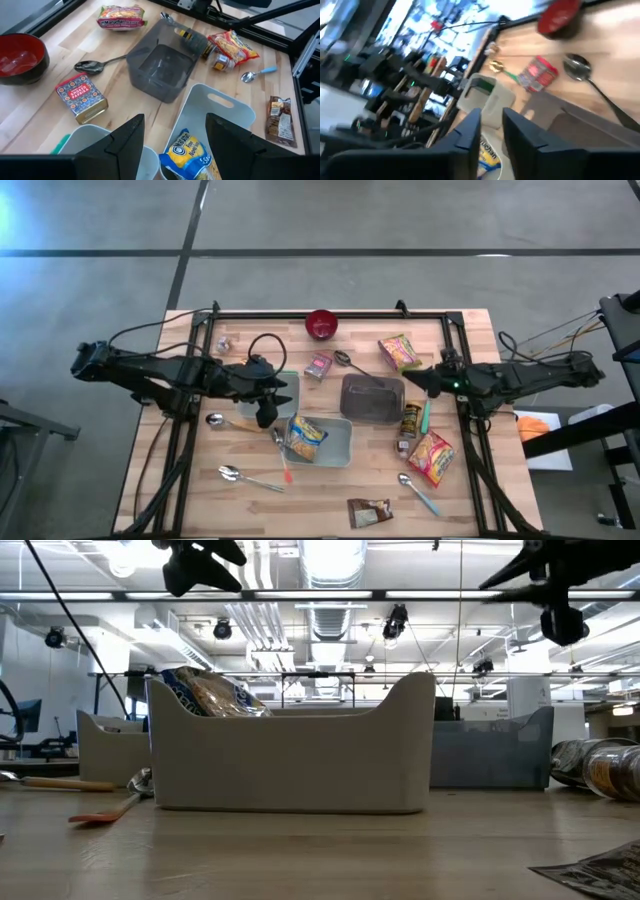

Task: Pick & Place Food Item
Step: Put the light green spoon into the black bin

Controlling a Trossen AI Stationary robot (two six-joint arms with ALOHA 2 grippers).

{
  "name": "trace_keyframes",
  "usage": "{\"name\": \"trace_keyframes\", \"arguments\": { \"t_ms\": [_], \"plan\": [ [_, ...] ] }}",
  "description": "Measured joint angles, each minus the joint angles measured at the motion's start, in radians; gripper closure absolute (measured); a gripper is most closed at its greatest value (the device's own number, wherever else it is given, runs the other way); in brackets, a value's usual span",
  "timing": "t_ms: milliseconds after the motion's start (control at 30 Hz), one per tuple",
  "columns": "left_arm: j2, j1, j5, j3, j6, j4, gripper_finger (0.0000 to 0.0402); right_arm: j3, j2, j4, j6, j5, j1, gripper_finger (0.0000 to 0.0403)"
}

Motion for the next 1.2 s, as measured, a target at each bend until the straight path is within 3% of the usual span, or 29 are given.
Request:
{"name": "trace_keyframes", "arguments": {
  "t_ms": [200, 600, 933, 1200],
  "plan": [
    [0.000, 0.000, 0.002, 0.000, 0.002, -0.009, 0.0189, 0.000, 0.012, -0.184, 0.347, 0.002, -0.050, 0.0255],
    [0.000, 0.000, 0.018, 0.000, 0.001, -0.027, 0.0189, 0.000, 0.033, -0.499, 0.645, -0.169, -0.106, 0.0250],
    [0.000, 0.000, 0.018, 0.000, 0.000, -0.031, 0.0189, 0.037, 0.156, -0.558, 0.501, -0.246, -0.207, 0.0250],
    [0.000, 0.000, 0.018, 0.000, -0.003, -0.038, 0.0189, 0.132, 0.276, -0.779, 0.361, -0.386, -0.352, 0.0250]
  ]
}}
